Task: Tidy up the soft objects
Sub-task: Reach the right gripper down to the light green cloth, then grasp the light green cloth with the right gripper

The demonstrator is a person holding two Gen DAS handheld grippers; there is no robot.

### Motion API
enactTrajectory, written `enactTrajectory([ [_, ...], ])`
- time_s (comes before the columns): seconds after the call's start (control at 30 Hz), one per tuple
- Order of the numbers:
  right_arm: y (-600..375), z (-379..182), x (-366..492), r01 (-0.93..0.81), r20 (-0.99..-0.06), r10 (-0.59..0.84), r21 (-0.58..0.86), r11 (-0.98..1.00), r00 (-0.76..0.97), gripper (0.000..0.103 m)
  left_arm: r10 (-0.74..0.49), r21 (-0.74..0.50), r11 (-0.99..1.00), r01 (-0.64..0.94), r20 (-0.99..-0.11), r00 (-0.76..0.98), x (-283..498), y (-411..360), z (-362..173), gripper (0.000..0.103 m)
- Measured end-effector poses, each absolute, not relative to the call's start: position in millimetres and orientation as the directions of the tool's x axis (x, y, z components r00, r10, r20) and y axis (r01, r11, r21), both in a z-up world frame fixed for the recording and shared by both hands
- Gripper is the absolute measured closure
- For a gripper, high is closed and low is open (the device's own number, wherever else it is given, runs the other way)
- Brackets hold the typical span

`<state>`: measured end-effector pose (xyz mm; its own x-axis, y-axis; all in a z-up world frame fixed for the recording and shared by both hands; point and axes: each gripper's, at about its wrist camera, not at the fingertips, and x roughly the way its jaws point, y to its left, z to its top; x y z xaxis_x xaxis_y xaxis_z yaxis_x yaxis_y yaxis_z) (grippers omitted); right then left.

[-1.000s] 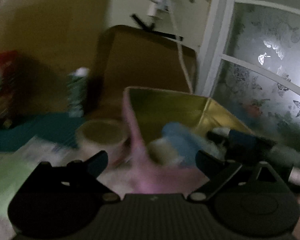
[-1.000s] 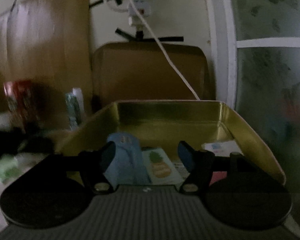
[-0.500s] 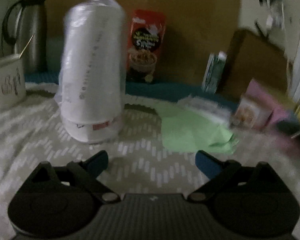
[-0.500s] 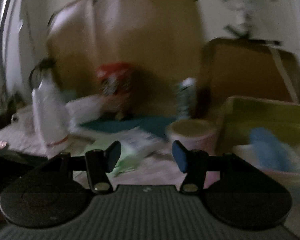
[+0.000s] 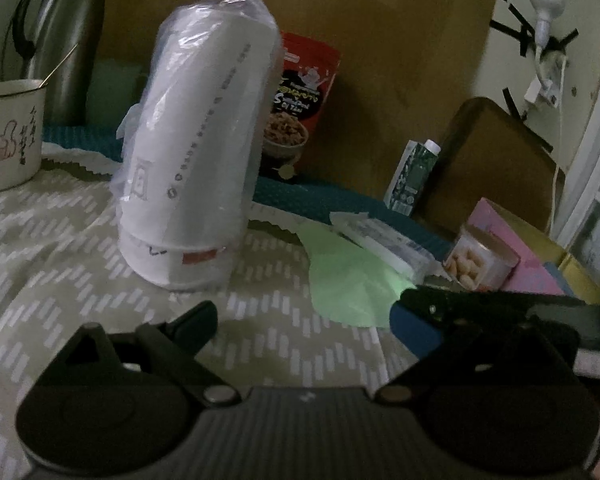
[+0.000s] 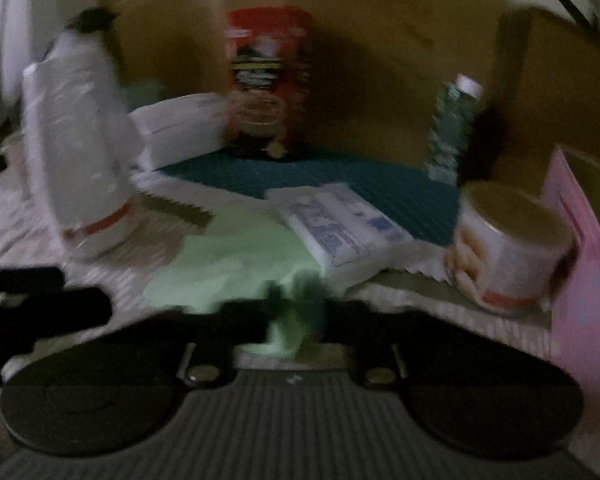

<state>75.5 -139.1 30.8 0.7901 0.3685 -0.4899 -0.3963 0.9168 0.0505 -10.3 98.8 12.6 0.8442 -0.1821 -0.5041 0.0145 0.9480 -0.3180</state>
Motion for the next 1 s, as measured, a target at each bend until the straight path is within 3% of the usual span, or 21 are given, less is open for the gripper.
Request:
enactTrajectory([
  [0.07,-137,32,67,-0.407,-0.485,0.369,0.029,0.913,0.793,0.097,-0.184,-0.332,0.943,0.010,-0.499,0.847,-12,102,12,0.007],
  [0.17,-148,38,50,-0.454,-0.463,0.450,0.110,0.884,0.764,0.097,-0.190,-0.359,0.933,0.001,-0.493,0.849,-12,107,12,0.006],
  [0.5,-206,65,-51,-0.644,-0.270,0.691,0.252,0.723,0.671,0.097,-0.185,-0.368,0.930,-0.012,-0.497,0.848,-12,112,11,0.006],
  [0.6,-200,58,-46,-0.613,-0.298,0.649,0.216,0.760,0.700,0.097,-0.178,-0.358,0.934,-0.015,-0.501,0.847,-12,110,11,0.006],
  [0.8,-172,24,-9,-0.479,-0.466,0.483,0.135,0.867,0.742,0.091,-0.172,-0.339,0.941,-0.013,-0.508,0.844,-12,107,11,0.005],
  [0.83,-173,24,-10,-0.482,-0.454,0.493,0.150,0.863,0.742,0.082,-0.175,-0.340,0.940,-0.009,-0.508,0.843,-11,107,11,0.005],
  [0.87,-174,25,-11,-0.490,-0.452,0.508,0.165,0.856,0.734,0.064,-0.181,-0.343,0.939,-0.005,-0.508,0.842,-11,107,11,0.004],
  [0.93,-178,28,-16,-0.488,-0.431,0.512,0.175,0.855,0.743,0.049,-0.195,-0.353,0.935,0.004,-0.507,0.840,-10,107,12,0.003],
  [1.0,-179,30,-23,-0.491,-0.417,0.507,0.155,0.857,0.754,0.048,-0.219,-0.373,0.928,0.017,-0.506,0.834,-11,109,12,0.003],
])
